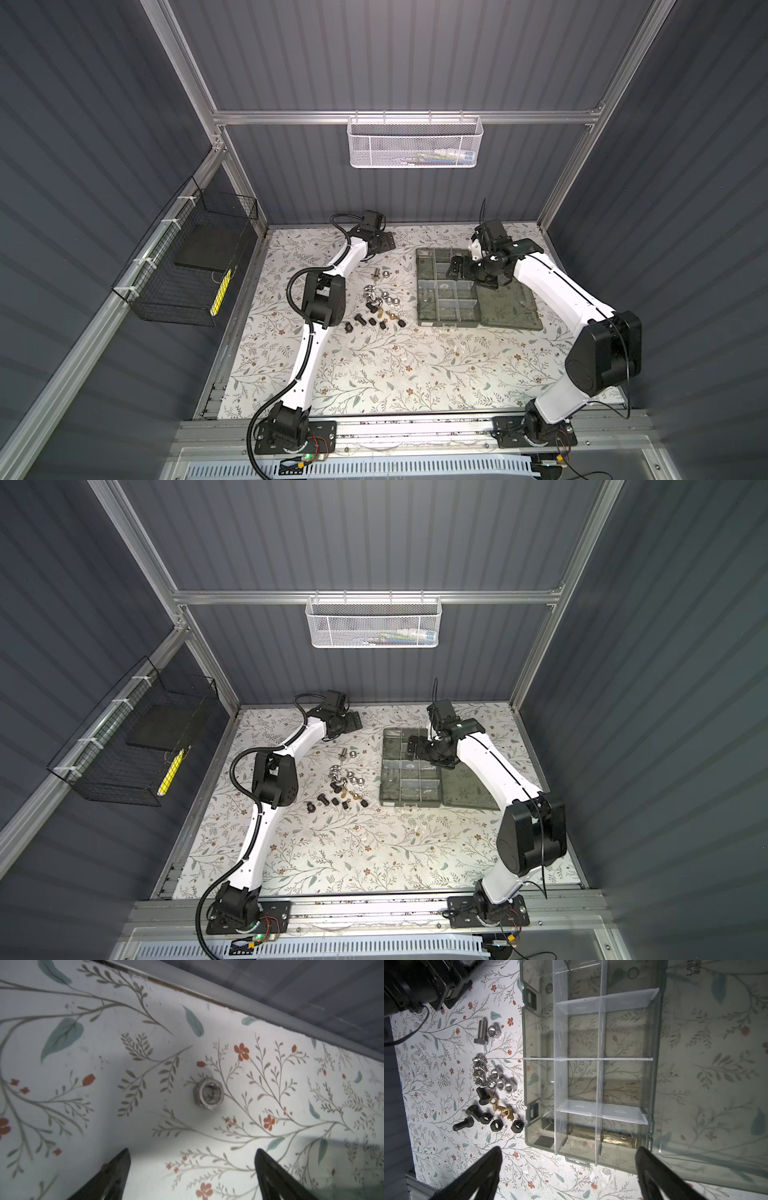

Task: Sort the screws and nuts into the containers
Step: 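Raise the right gripper over the box while the left gripper reaches toward a silver nut, then lower the left gripper around the silver hex nut by the back wall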

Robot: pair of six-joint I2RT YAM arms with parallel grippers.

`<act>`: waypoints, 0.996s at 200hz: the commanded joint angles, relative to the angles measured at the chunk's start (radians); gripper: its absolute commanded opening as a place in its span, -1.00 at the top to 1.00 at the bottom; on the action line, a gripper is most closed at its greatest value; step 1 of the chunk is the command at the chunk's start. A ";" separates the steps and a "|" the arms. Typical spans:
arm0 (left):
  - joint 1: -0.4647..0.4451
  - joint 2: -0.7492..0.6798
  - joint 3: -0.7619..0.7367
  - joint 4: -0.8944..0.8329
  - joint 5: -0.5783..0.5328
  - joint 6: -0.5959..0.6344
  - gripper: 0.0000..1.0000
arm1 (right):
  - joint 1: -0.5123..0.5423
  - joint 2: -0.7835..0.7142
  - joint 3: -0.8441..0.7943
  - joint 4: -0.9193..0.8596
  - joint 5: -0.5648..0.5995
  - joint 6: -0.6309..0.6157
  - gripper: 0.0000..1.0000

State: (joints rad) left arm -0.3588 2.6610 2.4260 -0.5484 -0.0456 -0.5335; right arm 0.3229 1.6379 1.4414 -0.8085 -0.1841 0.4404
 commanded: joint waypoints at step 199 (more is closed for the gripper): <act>-0.016 0.232 0.163 0.092 0.137 -0.218 -0.09 | -0.090 -0.031 -0.038 0.000 -0.026 -0.011 -0.98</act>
State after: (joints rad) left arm -0.3611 2.8410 2.6179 -0.3355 0.0349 -0.7532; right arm 0.2367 1.6356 1.4166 -0.8082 -0.2001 0.4202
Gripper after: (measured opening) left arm 0.544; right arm 0.991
